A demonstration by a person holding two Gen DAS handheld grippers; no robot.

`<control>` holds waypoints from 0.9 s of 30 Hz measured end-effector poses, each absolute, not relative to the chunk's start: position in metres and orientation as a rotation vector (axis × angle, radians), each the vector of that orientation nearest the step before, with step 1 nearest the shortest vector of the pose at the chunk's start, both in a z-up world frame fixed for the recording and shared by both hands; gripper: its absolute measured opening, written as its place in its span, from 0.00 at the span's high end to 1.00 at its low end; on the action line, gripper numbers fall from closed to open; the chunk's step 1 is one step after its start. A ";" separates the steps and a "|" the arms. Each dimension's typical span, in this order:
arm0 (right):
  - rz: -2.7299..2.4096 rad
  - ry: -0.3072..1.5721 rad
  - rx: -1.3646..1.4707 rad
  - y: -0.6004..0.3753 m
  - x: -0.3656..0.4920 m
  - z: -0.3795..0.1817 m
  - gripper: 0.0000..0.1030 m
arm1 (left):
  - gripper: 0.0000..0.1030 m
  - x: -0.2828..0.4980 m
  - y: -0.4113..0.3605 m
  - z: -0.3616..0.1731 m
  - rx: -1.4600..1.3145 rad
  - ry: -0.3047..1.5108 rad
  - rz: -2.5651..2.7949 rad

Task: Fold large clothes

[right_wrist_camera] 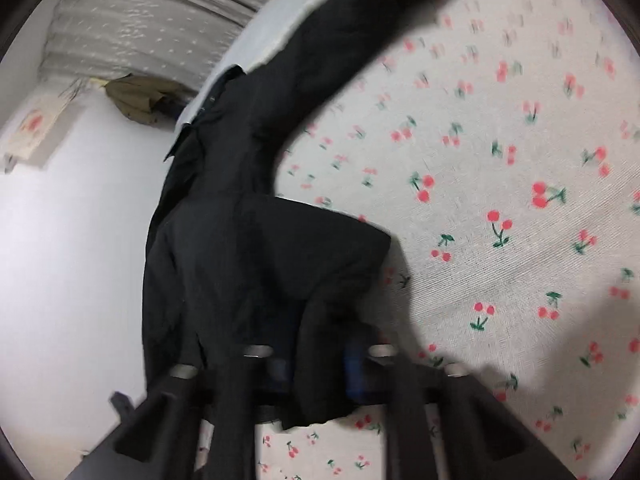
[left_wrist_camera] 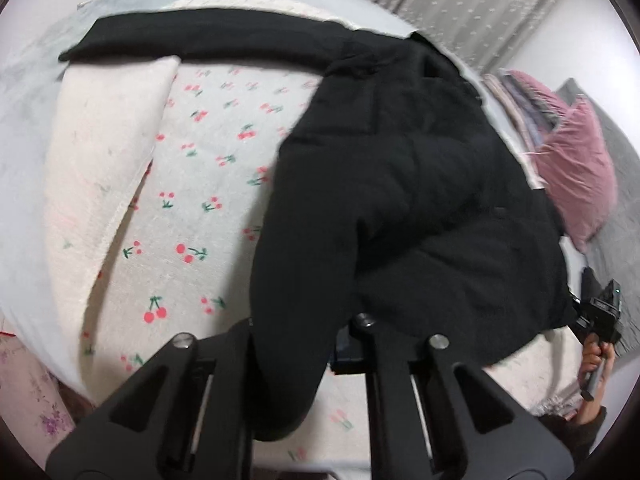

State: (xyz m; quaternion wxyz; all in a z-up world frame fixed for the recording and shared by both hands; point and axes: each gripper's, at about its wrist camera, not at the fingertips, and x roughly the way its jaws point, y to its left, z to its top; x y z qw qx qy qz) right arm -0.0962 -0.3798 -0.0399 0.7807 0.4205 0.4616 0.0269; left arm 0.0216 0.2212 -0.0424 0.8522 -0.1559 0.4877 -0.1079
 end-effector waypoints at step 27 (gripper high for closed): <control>-0.158 0.957 0.436 -0.365 -0.150 0.078 0.25 | 0.21 0.056 0.244 0.046 -0.161 0.943 -0.106</control>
